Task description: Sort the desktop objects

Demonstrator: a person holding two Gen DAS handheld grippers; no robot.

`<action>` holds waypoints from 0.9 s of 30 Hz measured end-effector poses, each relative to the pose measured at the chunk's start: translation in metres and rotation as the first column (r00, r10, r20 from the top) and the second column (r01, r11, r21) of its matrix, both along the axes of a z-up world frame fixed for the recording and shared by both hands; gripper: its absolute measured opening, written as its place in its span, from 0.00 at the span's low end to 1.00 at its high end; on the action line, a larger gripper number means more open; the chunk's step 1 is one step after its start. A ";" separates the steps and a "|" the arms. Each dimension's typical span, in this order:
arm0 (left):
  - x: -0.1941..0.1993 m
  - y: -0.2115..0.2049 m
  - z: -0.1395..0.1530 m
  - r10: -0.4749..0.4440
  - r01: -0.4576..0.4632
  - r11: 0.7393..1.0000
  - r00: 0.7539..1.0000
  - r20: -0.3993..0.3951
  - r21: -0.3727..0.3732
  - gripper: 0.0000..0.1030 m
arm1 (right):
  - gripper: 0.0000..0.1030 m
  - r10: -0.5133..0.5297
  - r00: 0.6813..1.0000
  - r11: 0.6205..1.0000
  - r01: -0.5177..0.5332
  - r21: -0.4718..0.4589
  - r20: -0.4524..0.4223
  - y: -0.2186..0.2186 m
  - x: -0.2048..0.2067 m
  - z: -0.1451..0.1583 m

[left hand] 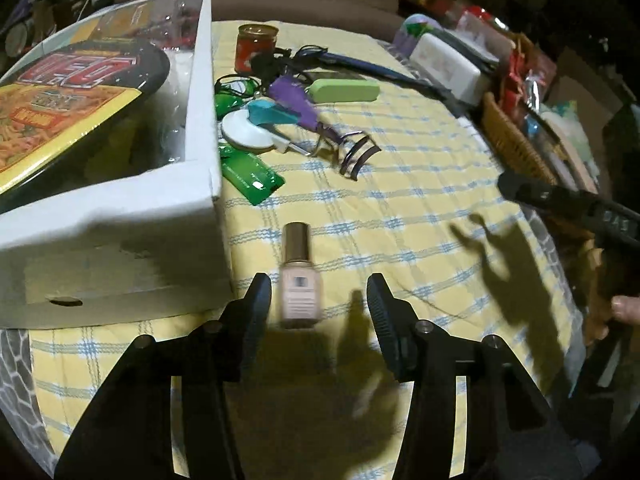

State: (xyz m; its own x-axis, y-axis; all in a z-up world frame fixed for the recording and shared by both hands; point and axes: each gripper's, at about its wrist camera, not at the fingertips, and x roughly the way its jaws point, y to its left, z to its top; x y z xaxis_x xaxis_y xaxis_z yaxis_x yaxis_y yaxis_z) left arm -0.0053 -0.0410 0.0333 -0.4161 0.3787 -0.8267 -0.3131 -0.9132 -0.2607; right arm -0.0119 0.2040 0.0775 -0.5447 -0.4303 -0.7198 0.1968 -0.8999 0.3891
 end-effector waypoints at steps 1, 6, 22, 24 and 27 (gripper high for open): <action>0.002 0.000 0.007 -0.009 0.009 1.000 1.000 -0.014 0.023 0.45 | 0.41 0.003 1.000 1.000 -0.003 -0.012 0.001 0.001 -0.002 0.000; 0.002 0.012 0.036 -0.037 0.042 0.998 0.994 -0.099 0.056 0.45 | 0.57 0.008 0.999 0.999 -0.011 -0.045 -0.052 -0.002 -0.014 0.011; -0.028 0.018 0.031 0.072 -0.062 0.979 0.996 -0.047 0.194 0.64 | 0.57 0.149 0.989 0.981 -0.147 -0.130 0.004 -0.054 -0.091 -0.025; -0.032 0.001 0.033 0.096 -0.085 0.973 0.995 -0.038 0.214 0.56 | 0.57 0.174 0.985 0.976 -0.171 -0.136 0.010 -0.064 -0.094 -0.031; -0.034 -0.014 0.030 0.089 -0.088 0.962 0.996 0.005 0.258 0.50 | 0.57 0.218 0.975 0.967 -0.210 -0.143 0.046 -0.075 -0.095 -0.043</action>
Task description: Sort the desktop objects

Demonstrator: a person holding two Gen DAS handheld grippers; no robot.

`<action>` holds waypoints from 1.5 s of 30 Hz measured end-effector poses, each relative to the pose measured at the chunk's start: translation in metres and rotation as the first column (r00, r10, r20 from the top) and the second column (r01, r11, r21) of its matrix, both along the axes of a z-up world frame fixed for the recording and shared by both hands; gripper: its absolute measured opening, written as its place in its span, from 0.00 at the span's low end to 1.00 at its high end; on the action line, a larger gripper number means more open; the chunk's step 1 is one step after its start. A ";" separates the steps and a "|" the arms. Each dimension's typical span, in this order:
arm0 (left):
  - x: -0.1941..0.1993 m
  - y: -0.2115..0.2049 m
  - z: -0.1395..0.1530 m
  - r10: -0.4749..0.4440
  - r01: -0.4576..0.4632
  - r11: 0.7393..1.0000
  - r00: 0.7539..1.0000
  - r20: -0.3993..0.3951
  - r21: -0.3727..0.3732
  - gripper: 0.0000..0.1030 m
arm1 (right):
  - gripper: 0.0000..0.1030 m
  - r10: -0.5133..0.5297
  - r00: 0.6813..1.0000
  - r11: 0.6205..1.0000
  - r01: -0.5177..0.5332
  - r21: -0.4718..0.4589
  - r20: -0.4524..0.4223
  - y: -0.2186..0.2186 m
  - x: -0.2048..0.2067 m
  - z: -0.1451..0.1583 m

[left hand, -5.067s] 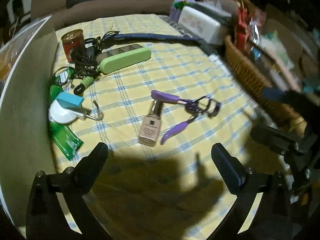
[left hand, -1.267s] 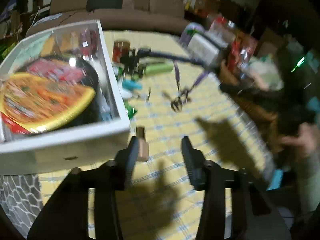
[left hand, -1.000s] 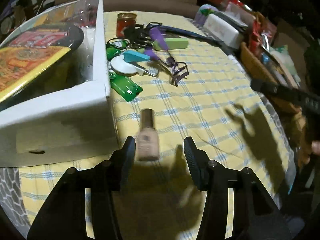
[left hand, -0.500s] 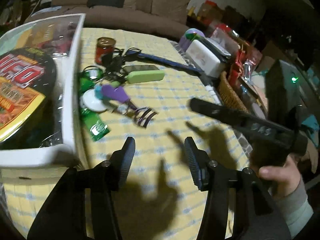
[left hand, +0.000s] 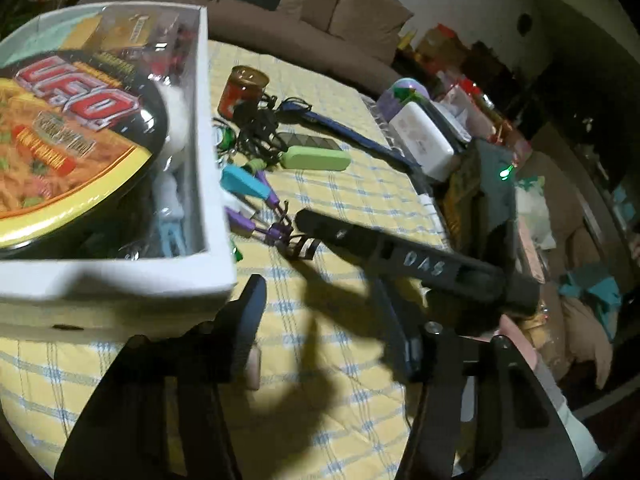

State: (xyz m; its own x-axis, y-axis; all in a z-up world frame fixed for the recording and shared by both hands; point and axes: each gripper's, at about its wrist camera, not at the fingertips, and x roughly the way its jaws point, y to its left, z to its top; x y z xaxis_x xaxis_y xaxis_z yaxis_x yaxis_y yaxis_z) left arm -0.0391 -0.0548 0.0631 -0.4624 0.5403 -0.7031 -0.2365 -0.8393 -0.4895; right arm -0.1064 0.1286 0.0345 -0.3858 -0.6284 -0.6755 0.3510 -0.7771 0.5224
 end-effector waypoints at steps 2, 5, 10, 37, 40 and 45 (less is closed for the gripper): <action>0.003 0.002 -0.001 -0.006 0.005 0.999 1.000 -0.010 -0.046 0.50 | 0.53 0.012 1.000 1.000 -0.012 0.001 0.021 -0.003 0.002 -0.006; 0.002 -0.007 -0.006 0.021 -0.021 0.998 1.000 0.004 -0.051 0.41 | 0.47 0.028 0.999 0.999 -0.029 0.038 0.020 -0.005 0.006 -0.009; -0.003 -0.027 -0.012 0.053 -0.051 0.996 0.998 0.031 -0.074 0.03 | 0.16 0.064 0.998 0.995 -0.064 0.079 -0.007 -0.012 0.016 -0.005; 0.019 -0.011 0.024 0.014 -0.013 1.000 0.998 -0.063 0.012 0.70 | 0.37 0.049 0.998 0.999 -0.048 0.014 -0.027 -0.020 0.024 0.004; 0.024 -0.002 0.023 -0.005 -0.001 0.998 0.996 -0.093 -0.067 0.71 | 0.40 0.039 0.999 0.999 -0.039 0.019 -0.034 -0.021 0.021 0.008; 0.024 0.018 0.016 -0.043 0.033 0.994 0.995 -0.087 -0.107 0.71 | 0.47 -0.084 0.996 0.996 0.085 0.037 -0.043 0.009 0.012 0.025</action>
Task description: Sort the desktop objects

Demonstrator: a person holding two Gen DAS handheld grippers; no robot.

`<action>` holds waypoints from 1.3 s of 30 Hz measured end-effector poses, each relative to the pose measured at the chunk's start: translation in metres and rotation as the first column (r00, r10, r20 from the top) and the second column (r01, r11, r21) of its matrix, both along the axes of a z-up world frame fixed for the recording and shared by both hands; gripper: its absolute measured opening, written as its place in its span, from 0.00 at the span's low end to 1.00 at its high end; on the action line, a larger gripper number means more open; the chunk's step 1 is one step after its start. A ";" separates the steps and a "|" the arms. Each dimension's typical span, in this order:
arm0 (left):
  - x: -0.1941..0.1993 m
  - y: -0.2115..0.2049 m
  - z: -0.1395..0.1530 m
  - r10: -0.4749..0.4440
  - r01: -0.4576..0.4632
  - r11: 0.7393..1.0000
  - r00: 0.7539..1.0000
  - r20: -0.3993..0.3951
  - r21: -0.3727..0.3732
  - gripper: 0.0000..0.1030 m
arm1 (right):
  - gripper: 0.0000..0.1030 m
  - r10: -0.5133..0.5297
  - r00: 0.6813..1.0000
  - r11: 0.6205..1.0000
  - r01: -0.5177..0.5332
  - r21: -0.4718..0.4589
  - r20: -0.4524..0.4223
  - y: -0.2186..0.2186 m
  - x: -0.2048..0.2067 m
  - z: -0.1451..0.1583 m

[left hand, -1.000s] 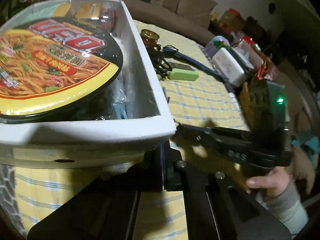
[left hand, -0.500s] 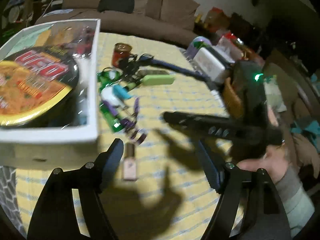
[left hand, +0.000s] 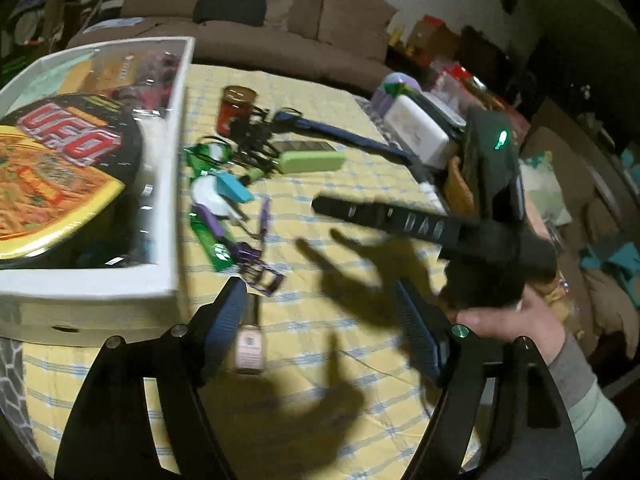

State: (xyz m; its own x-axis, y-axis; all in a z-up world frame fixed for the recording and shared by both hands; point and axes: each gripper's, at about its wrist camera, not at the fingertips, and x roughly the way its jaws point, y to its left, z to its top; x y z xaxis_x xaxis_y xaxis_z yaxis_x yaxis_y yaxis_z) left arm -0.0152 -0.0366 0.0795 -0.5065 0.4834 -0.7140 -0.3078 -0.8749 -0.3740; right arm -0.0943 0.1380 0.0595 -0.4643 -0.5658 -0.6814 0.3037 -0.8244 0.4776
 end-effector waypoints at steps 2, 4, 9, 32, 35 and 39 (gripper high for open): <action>0.001 0.011 0.002 -0.030 0.030 0.999 0.999 -0.018 -0.014 0.72 | 0.58 -0.019 0.999 0.999 0.020 0.028 -0.029 0.013 -0.001 0.009; 0.000 0.026 0.005 -0.076 0.074 0.996 0.996 -0.044 -0.044 0.80 | 0.61 -0.034 0.998 0.998 0.036 0.044 -0.048 0.022 0.000 0.016; -0.009 0.043 0.008 -0.087 0.081 0.993 0.993 -0.080 -0.081 1.00 | 0.69 -0.090 0.994 0.995 0.092 0.026 -0.060 0.051 -0.004 0.021; -0.014 -0.013 0.050 0.084 -0.067 0.990 0.986 -0.144 0.123 1.00 | 0.58 0.188 0.967 0.964 -0.148 0.222 -0.170 -0.057 -0.085 0.027; -0.019 -0.017 0.048 0.090 -0.072 0.989 0.987 -0.135 0.131 1.00 | 0.52 0.218 0.967 0.950 -0.179 0.255 -0.134 -0.081 -0.104 0.010; -0.022 -0.017 0.048 0.087 -0.068 0.988 0.987 -0.133 0.140 1.00 | 0.20 0.263 0.959 0.907 -0.206 0.368 -0.110 -0.103 -0.110 -0.011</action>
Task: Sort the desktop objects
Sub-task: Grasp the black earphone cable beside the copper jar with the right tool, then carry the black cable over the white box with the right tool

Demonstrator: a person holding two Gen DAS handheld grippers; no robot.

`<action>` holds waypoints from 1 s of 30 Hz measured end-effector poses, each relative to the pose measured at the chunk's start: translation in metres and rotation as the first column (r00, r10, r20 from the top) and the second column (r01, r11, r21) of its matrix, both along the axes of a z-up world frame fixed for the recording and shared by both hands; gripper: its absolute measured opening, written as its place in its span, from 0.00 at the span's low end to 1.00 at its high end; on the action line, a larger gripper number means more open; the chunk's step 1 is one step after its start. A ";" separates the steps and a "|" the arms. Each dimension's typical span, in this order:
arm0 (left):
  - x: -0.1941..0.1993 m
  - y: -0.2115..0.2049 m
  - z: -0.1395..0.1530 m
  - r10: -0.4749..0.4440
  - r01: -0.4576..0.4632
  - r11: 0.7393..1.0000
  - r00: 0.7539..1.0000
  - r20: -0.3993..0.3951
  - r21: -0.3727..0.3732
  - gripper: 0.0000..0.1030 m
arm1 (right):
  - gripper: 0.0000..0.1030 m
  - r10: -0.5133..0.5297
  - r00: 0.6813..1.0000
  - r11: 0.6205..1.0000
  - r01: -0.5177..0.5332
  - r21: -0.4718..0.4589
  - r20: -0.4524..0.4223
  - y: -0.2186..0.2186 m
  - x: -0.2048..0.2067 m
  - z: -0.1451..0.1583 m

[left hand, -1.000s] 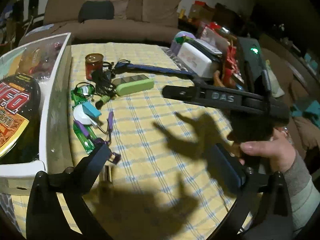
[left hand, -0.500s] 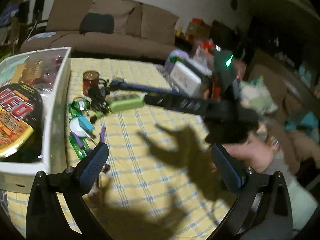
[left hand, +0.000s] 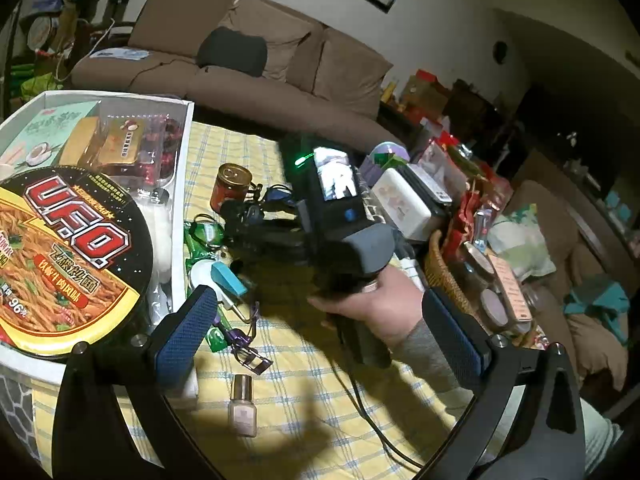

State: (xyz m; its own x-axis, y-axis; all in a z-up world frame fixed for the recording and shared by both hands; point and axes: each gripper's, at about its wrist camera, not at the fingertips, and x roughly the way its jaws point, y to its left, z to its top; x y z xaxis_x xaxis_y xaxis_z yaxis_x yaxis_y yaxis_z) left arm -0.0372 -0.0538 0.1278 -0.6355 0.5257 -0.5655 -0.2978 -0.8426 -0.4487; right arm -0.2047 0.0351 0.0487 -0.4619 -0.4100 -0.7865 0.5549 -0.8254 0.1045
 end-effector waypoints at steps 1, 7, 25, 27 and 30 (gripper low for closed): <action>-0.001 0.000 0.000 -0.003 0.003 1.000 1.000 0.002 0.004 1.00 | 0.20 0.002 1.000 1.000 -0.002 0.002 -0.013 0.000 0.002 0.000; -0.001 -0.005 -0.003 -0.058 0.054 0.988 0.998 0.024 0.143 1.00 | 0.18 -0.054 0.996 0.969 0.070 -0.236 0.072 0.050 0.021 0.018; -0.031 -0.025 -0.052 -0.366 0.128 0.591 0.923 0.124 0.796 0.56 | 0.19 0.183 0.971 0.505 0.044 -0.862 0.157 0.136 0.179 0.080; -0.032 -0.030 -0.052 -0.359 0.124 0.589 0.925 0.121 0.799 0.48 | 0.19 0.202 0.964 0.492 0.050 -0.869 0.170 0.127 0.181 0.077; -0.031 -0.047 -0.051 -0.315 0.088 0.598 0.940 0.133 0.797 0.34 | 0.19 0.222 0.956 0.484 0.062 -0.873 0.191 0.115 0.180 0.073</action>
State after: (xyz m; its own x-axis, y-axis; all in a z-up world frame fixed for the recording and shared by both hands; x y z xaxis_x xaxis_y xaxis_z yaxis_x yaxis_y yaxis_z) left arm -0.0682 -0.1013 0.0773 -0.3640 0.9314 0.0009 -0.2055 -0.0794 -0.9754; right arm -0.0245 0.1501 0.1220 -0.2419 -0.9667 -0.0831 0.4492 -0.1875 0.8735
